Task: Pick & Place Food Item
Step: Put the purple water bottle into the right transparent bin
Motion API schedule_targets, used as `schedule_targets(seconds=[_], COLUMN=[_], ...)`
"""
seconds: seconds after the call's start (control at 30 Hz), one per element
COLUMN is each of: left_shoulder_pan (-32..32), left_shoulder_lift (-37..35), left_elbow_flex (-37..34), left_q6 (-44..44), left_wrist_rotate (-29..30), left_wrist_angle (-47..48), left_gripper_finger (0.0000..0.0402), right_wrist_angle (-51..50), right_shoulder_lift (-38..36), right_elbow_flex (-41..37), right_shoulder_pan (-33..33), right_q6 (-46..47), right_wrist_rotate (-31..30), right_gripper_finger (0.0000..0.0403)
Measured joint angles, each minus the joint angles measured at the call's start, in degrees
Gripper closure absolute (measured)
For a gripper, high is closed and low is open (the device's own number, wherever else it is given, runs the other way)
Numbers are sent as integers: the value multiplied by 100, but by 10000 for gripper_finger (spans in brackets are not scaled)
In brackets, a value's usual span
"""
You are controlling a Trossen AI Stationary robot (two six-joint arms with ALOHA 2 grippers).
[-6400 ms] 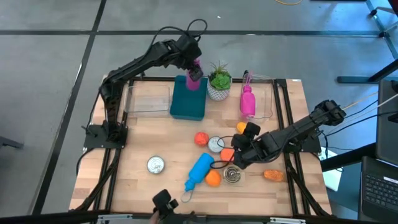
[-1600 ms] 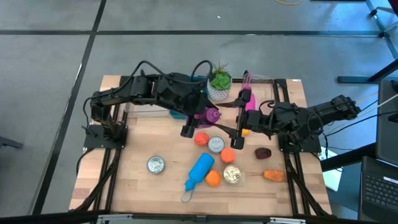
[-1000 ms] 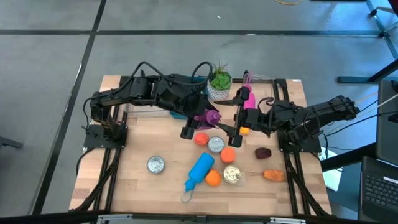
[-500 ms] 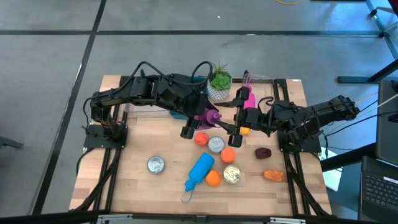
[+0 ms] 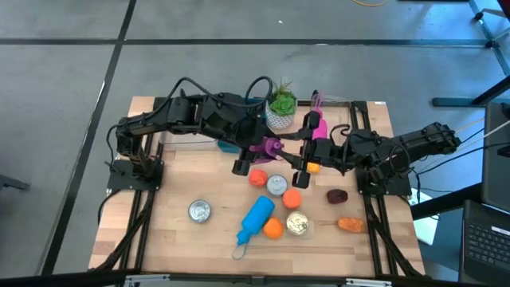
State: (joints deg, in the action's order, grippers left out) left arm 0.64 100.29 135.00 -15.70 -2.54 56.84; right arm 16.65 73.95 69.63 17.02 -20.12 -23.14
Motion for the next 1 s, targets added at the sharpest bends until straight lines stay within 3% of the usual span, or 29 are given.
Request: schedule_targets(seconds=[0.67, 1.0], left_shoulder_pan=[0, 0], left_shoulder_lift=[2, 2], left_elbow_flex=[-4, -4], left_q6=[-65, -107], left_wrist_rotate=[32, 56], left_wrist_angle=[7, 4], left_gripper_finger=[192, 183], right_wrist_angle=[-118, -123], right_shoulder_lift=[-2, -2], right_elbow_flex=[0, 0], right_shoulder_pan=[2, 2], right_q6=[-5, -25], right_wrist_rotate=[-11, -24], right_gripper_finger=[328, 310])
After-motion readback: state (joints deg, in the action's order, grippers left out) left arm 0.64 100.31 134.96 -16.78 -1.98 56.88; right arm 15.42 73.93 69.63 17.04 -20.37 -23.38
